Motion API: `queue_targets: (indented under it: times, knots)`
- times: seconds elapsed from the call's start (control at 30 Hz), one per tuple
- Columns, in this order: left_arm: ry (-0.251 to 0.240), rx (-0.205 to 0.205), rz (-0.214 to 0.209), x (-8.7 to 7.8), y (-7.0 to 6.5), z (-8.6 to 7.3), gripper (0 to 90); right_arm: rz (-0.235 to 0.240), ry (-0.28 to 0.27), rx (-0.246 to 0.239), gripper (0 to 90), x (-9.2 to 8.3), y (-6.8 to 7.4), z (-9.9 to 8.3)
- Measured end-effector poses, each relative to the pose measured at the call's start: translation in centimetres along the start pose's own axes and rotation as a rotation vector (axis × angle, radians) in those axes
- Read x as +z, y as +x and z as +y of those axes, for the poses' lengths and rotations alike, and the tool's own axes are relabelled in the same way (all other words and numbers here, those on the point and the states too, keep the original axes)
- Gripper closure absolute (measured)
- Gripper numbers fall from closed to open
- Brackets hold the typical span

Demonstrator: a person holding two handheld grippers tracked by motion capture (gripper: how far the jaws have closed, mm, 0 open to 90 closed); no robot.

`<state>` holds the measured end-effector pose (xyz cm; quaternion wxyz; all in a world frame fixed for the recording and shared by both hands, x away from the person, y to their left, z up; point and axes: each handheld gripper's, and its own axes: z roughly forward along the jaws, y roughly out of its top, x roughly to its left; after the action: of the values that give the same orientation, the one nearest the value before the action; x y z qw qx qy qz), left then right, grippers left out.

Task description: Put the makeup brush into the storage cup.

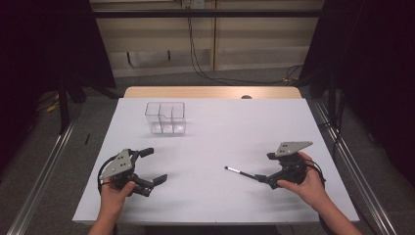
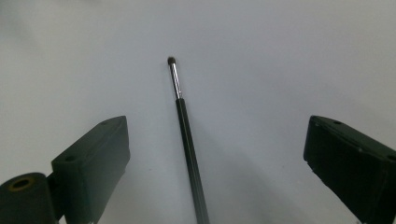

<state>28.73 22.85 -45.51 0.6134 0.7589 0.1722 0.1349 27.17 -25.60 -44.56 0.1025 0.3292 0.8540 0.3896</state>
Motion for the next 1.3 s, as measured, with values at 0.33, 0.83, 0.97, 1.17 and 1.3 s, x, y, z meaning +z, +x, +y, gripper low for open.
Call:
queue_targets:
  times: [0.33, 0.83, 0.97, 1.17, 1.3]
  knots:
    - [0.004, -0.001, -0.005, 0.1, 0.0, 0.0, 0.0, 0.005, 0.157, -0.03, 12.6, 0.9, 0.0, 0.5]
    - [0.016, 0.009, -0.012, 0.3, -0.2, 0.0, 0.0, -0.011, 0.305, -0.07, 22.8, 1.3, 0.0, 1.3]
    - [0.019, 0.006, -0.015, 0.4, -0.2, -0.1, 0.0, -0.015, 0.345, -0.084, 24.5, 1.4, 0.1, 1.4]
    - [0.021, 0.009, -0.015, 0.4, -0.2, 0.0, 0.0, -0.003, 0.407, -0.096, 29.0, 1.6, 0.1, 1.7]
    - [0.022, 0.009, -0.014, 0.5, -0.2, 0.0, 0.0, 0.007, 0.438, -0.101, 34.1, 1.9, 0.3, 1.8]
